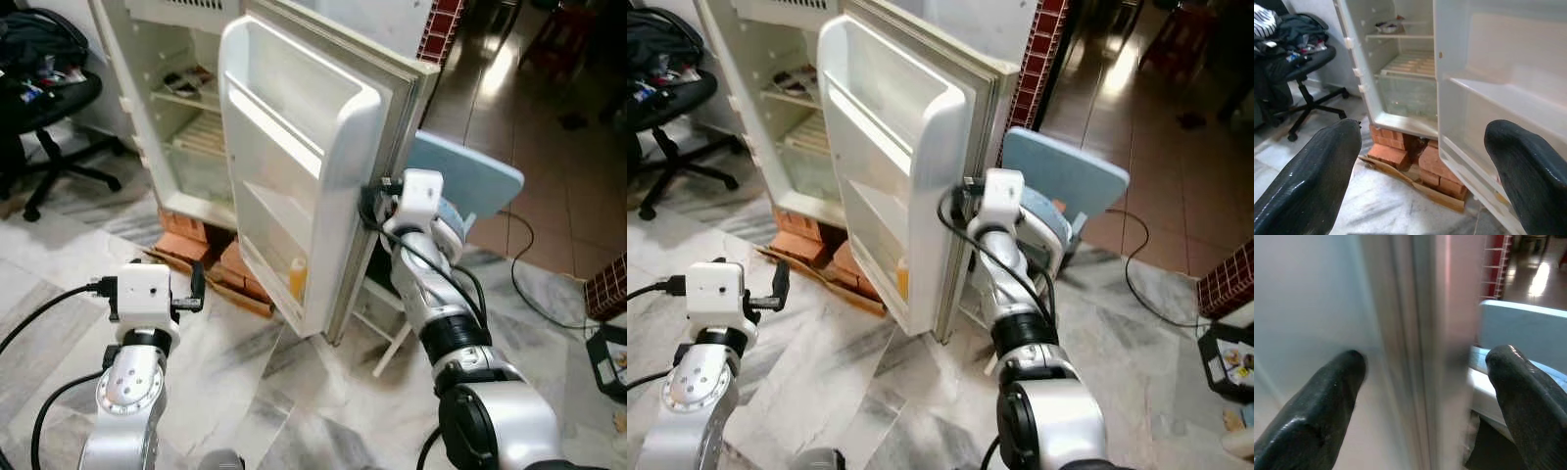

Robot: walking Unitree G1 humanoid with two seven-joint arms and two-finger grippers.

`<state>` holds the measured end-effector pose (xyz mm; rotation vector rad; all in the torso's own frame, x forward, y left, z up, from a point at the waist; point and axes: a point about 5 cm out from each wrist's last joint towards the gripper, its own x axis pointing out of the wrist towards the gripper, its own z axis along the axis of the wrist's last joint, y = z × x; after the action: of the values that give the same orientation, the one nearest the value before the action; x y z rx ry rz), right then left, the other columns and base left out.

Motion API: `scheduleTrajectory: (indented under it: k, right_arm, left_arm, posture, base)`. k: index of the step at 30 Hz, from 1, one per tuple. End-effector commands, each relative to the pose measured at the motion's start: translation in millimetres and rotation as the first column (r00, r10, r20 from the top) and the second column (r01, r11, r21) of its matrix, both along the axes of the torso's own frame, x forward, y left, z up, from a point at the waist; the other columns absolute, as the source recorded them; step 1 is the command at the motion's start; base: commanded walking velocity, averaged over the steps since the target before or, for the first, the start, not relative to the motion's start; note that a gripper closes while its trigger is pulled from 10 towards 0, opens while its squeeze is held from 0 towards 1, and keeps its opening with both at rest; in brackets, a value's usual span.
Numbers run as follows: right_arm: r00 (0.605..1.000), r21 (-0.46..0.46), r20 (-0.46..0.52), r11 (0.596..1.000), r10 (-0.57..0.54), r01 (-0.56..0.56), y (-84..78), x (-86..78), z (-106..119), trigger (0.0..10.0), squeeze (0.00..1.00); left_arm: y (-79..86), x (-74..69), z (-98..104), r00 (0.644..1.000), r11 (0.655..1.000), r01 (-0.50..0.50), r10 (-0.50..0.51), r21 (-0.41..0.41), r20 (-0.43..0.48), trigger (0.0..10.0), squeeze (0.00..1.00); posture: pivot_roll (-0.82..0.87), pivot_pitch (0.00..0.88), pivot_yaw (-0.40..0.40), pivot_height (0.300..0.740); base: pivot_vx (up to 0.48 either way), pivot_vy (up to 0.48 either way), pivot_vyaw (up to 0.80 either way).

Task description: Restocking fridge

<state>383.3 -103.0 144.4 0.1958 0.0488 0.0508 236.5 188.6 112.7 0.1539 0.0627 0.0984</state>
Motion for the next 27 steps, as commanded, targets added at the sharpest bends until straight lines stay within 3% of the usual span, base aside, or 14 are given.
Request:
scheduleTrajectory:
  k: [1,3,4,6,7,11,12,14,16,17,21,22,24,27]
  right_arm:
    - [1.0,0.037,0.008,0.999,0.015,-0.016,3.9,2.7,5,10.0,0.0]
    - [0.999,0.087,0.024,0.995,0.044,-0.046,9.7,4.4,9,10.0,0.0]
    - [0.98,0.216,0.105,0.958,0.168,-0.187,30.9,4.4,23,10.0,0.0]
    - [0.96,0.273,0.151,0.924,0.234,-0.268,41.1,3.1,29,10.0,0.0]
    - [0.894,0.376,0.264,0.814,0.363,-0.442,60.4,-3.8,42,10.0,0.0]
    - [0.697,0.414,0.443,0.561,0.564,-0.717,79.1,-33.3,52,10.0,0.0]
    - [0.697,0.414,0.443,0.561,0.564,-0.717,79.1,-33.3,52,10.0,0.0]
    - [0.642,0.407,0.458,0.498,0.615,-0.766,78.6,-44.5,47,10.0,0.0]
    - [0.624,0.377,0.433,0.498,0.651,-0.781,76.5,-49.6,38,10.0,0.0]
    - [0.634,0.339,0.396,0.536,0.664,-0.773,73.6,-50.8,29,10.0,0.0]
    - [0.761,0.12,0.115,0.751,0.639,-0.649,43.9,-57.5,-28,10.0,0.0]
    - [0.771,0.114,0.098,0.762,0.629,-0.637,39.8,-59.5,-32,10.0,0.0]
    - [0.844,0.145,0.077,0.832,0.531,-0.536,21.5,-65.6,-39,10.0,0.0]
    - [0.884,0.14,0.067,0.873,0.462,-0.467,9.8,-69.7,-40,10.0,0.0]
  left_arm:
    - [-0.4,-1.3,3,1.0,1.0,-0.001,0.001,0.004,0.007,10.0,0.0]
    - [-0.6,-1.8,3,1.0,1.0,-0.001,0.001,0.004,0.006,10.0,0.0]
    - [-1.9,-2.2,3,1.0,1.0,0.005,-0.005,0.001,0.004,10.0,0.0]
    - [-2.6,-2.1,3,1.0,1.0,0.008,-0.008,-0.001,0.004,10.0,0.0]
    - [-4.8,-1.9,3,1.0,1.0,0.016,-0.016,-0.005,0.002,10.0,0.0]
    - [-8.1,-1.5,2,1.0,1.0,0.028,-0.028,-0.014,-0.002,10.0,0.0]
    - [-8.1,-1.5,2,1.0,1.0,0.028,-0.028,-0.014,-0.002,10.0,0.0]
    - [-9.7,-1.7,1,0.999,0.999,0.036,-0.036,-0.017,-0.006,10.0,0.0]
    - [-10.5,-0.8,1,0.999,0.999,0.039,-0.039,-0.019,-0.009,10.0,0.0]
    - [-11.1,-0.2,1,0.999,0.999,0.042,-0.042,-0.019,-0.01,10.0,0.0]
    - [-10.5,9.5,9,0.999,0.998,0.038,-0.04,0.051,0.028,10.0,0.0]
    - [-9.8,10.9,10,0.999,0.998,0.033,-0.035,0.06,0.032,10.0,0.0]
    - [-3.8,13.9,12,0.999,0.998,0.002,-0.004,0.061,0.036,10.0,0.0]
    - [-1.4,15.1,13,0.999,0.998,-0.005,0.002,0.061,0.037,10.0,0.0]
  posture:
    - [0.19,0.083,-0.079,0.74]
    - [0.19,0.083,-0.08,0.74]
    - [0.19,0.085,-0.081,0.74]
    - [0.19,0.085,-0.081,0.74]
    - [0.19,0.09,-0.082,0.74]
    - [0.18,0.088,-0.082,0.74]
    - [0.18,0.088,-0.082,0.74]
    - [0.17,0.088,-0.08,0.74]
    - [0.17,0.093,-0.079,0.74]
    - [0.16,0.096,-0.077,0.74]
    - [0.17,0.092,-0.089,0.74]
    - [0.17,0.092,-0.089,0.74]
    - [0.16,0.088,-0.09,0.74]
    - [0.15,0.088,-0.089,0.74]
  base:
    - [0.0,0.0,0.0]
    - [0.0,0.0,0.0]
    - [0.0,0.0,0.0]
    - [0.0,0.0,0.0]
    - [0.0,0.0,0.0]
    - [0.0,0.0,0.0]
    - [0.0,0.0,0.0]
    - [0.0,0.0,0.0]
    - [0.0,0.0,0.0]
    - [0.0,0.0,0.0]
    - [0.0,0.0,0.0]
    - [0.0,0.0,0.0]
    - [0.0,0.0,0.0]
    - [0.0,0.0,0.0]
